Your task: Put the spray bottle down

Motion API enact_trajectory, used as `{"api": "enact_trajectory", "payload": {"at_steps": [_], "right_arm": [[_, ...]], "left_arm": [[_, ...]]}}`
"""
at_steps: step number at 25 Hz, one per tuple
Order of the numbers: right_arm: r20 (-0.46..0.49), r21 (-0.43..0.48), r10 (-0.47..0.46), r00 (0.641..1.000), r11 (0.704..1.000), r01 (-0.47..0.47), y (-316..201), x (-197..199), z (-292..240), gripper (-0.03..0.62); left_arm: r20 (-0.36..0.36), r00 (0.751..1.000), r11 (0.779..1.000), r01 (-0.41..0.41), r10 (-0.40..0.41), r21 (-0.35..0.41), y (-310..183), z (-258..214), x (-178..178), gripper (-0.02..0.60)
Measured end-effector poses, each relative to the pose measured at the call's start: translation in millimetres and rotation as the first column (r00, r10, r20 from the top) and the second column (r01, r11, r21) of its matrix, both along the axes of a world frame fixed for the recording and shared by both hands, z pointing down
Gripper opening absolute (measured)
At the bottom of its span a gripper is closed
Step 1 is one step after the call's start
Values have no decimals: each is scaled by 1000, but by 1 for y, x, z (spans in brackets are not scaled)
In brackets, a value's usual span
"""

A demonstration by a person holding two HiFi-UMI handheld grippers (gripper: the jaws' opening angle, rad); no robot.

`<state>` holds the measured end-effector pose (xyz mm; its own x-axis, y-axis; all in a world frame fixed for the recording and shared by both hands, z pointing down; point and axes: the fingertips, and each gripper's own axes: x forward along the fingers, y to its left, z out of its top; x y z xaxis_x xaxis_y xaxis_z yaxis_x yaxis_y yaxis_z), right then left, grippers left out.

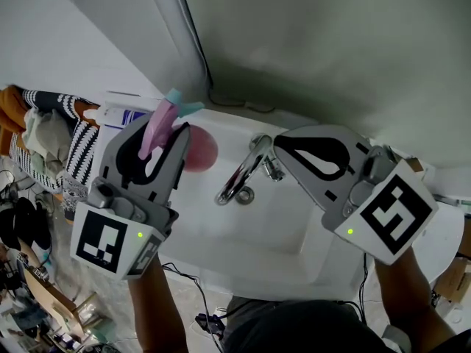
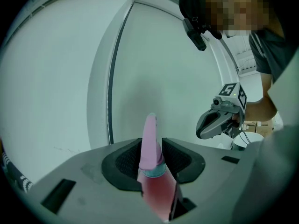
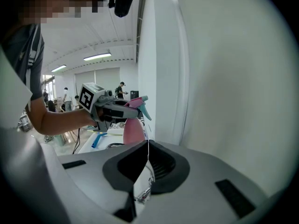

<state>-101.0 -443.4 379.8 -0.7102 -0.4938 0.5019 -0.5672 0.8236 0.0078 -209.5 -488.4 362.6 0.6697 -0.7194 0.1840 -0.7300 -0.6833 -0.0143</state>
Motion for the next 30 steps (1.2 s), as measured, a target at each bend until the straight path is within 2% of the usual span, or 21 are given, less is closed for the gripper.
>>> {"api": "enact_trajectory", "payload": {"at_steps": [21,30], "right_arm": [[-20,-23,24,999,999,-25,-9,4,9,9],[-30,-14,29,999,999,-30,-16,5,11,9]], "left_arm": [[17,1000,999,-7,8,-39,-24,64,6,130],[-2,1000,998,-6,6,-62,-35,91,8,130]]}}
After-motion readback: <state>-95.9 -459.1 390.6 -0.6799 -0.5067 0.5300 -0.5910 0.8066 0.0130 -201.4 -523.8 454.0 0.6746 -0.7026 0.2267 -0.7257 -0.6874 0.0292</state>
